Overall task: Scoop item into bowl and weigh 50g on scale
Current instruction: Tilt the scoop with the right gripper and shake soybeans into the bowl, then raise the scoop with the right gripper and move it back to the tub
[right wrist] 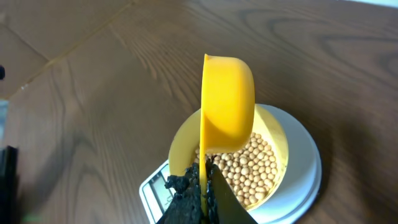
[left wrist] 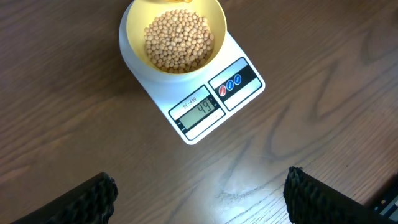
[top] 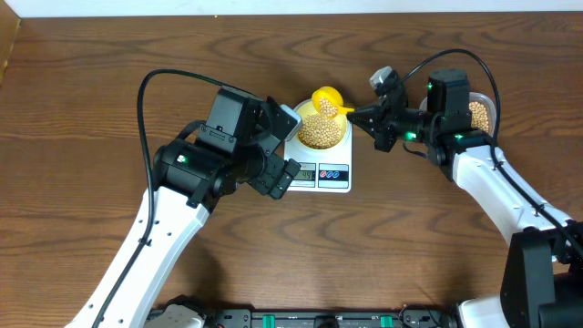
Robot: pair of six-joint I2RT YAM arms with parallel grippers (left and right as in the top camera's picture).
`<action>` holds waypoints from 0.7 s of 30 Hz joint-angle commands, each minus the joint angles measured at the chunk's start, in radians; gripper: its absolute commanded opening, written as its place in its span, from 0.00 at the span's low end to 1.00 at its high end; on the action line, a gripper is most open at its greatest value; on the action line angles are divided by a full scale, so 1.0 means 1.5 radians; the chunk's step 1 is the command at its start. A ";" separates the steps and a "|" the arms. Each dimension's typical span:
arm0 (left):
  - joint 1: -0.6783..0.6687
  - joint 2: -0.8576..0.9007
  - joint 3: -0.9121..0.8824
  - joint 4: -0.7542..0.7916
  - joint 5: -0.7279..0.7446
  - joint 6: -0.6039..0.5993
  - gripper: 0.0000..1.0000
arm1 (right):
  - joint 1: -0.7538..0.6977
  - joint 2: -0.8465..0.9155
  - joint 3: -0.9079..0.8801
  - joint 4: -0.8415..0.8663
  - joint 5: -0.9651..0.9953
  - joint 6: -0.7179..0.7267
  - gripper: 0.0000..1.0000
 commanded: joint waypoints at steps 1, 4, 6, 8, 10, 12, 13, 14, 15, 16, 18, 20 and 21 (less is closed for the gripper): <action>0.002 -0.006 -0.001 -0.004 0.003 0.011 0.88 | 0.001 0.006 -0.001 0.000 -0.006 0.068 0.01; 0.002 -0.006 -0.001 -0.004 0.003 0.011 0.88 | -0.001 0.006 -0.001 0.000 -0.007 0.084 0.01; 0.002 -0.006 -0.001 -0.004 0.003 0.011 0.88 | -0.005 0.006 -0.001 0.001 -0.007 0.096 0.01; 0.002 -0.006 -0.001 -0.004 0.003 0.011 0.88 | -0.009 0.006 -0.001 0.002 -0.007 0.113 0.01; 0.002 -0.006 -0.001 -0.004 0.003 0.011 0.88 | -0.013 0.006 -0.001 0.005 -0.012 0.126 0.01; 0.002 -0.006 -0.001 -0.004 0.003 0.011 0.88 | -0.018 0.006 -0.001 0.010 -0.030 0.129 0.01; 0.002 -0.006 -0.001 -0.004 0.003 0.011 0.88 | -0.020 0.006 -0.001 0.011 -0.036 0.129 0.01; 0.002 -0.006 -0.001 -0.004 0.003 0.011 0.88 | -0.021 0.006 -0.001 0.013 -0.040 0.133 0.01; 0.002 -0.006 -0.001 -0.004 0.003 0.011 0.88 | -0.023 0.006 -0.001 0.015 -0.041 0.143 0.01; 0.002 -0.006 -0.001 -0.004 0.003 0.011 0.88 | -0.025 0.006 -0.001 0.017 -0.041 0.153 0.01; 0.002 -0.006 -0.001 -0.004 0.003 0.011 0.88 | -0.029 0.006 -0.001 0.019 -0.043 0.172 0.01; 0.002 -0.006 -0.001 -0.004 0.003 0.011 0.88 | -0.032 0.006 -0.001 0.026 -0.059 0.176 0.01; 0.002 -0.006 -0.001 -0.004 0.003 0.011 0.88 | -0.034 0.006 -0.001 0.031 -0.065 0.176 0.01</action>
